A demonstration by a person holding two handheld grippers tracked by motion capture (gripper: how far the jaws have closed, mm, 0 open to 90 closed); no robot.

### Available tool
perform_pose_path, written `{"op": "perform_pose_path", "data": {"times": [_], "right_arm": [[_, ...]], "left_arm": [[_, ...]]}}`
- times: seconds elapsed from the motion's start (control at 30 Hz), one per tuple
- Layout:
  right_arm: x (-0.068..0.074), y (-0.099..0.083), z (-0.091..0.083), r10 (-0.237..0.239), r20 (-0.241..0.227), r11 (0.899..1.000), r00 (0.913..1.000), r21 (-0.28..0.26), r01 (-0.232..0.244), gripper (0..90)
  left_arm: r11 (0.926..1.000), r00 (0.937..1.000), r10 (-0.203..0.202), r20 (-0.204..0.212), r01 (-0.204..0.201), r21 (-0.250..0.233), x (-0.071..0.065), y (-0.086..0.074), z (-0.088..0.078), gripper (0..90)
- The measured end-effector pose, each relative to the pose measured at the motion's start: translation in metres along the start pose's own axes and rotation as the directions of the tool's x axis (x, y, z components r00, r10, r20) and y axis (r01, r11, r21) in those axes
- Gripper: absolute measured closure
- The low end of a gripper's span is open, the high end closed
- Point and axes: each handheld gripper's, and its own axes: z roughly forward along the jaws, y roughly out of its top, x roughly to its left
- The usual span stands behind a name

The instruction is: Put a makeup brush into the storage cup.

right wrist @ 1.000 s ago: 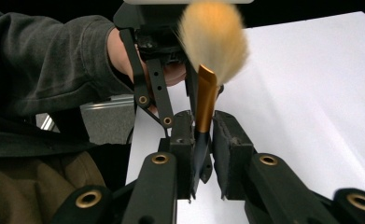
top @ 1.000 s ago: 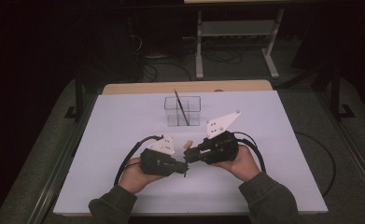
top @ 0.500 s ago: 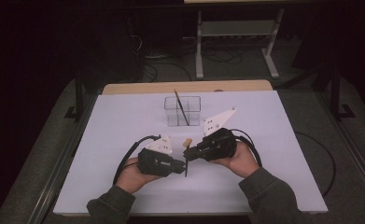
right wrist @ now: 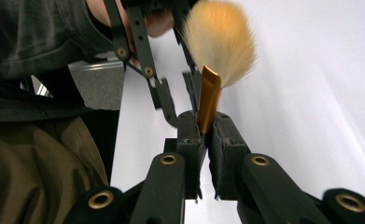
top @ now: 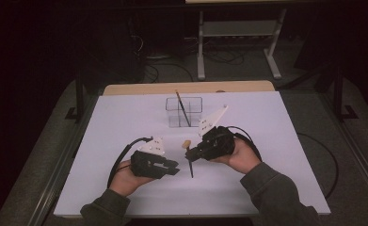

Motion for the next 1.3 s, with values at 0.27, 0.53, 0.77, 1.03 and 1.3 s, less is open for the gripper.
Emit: {"op": "perform_pose_path", "data": {"times": [0.27,0.53,0.77,1.03,1.3], "right_arm": [[-0.012,0.0,-0.004,0.006,0.029,0.999,0.9996,0.048,-0.007,82.3],[-0.022,-0.004,-0.013,0.026,0.057,0.998,0.998,0.052,-0.029,82.3],[-0.029,-0.005,-0.021,0.04,0.081,0.997,0.9959,0.055,-0.044,82.3],[-0.036,-0.005,-0.028,0.055,0.1,0.997,0.9935,0.056,-0.061,82.3],[-0.041,-0.003,-0.034,0.071,0.105,0.996,0.992,0.055,-0.077,82.3]], "left_arm": [[0.9995,0.9984,-0.032,-0.045,0.032,0.006,0.003,-0.014,-0.007,68.1],[0.9977,0.9947,-0.067,-0.079,0.067,0.004,0.006,-0.03,-0.016,64.9],[0.9963,0.989,-0.082,-0.123,0.084,0.014,0.004,-0.041,-0.026,60.6],[0.9955,0.9848,-0.092,-0.147,0.094,0.006,0.0,-0.048,-0.033,56.8],[0.9938,0.9811,-0.11,-0.159,0.111,0.0,0.0,-0.053,-0.039,52.4]]}}
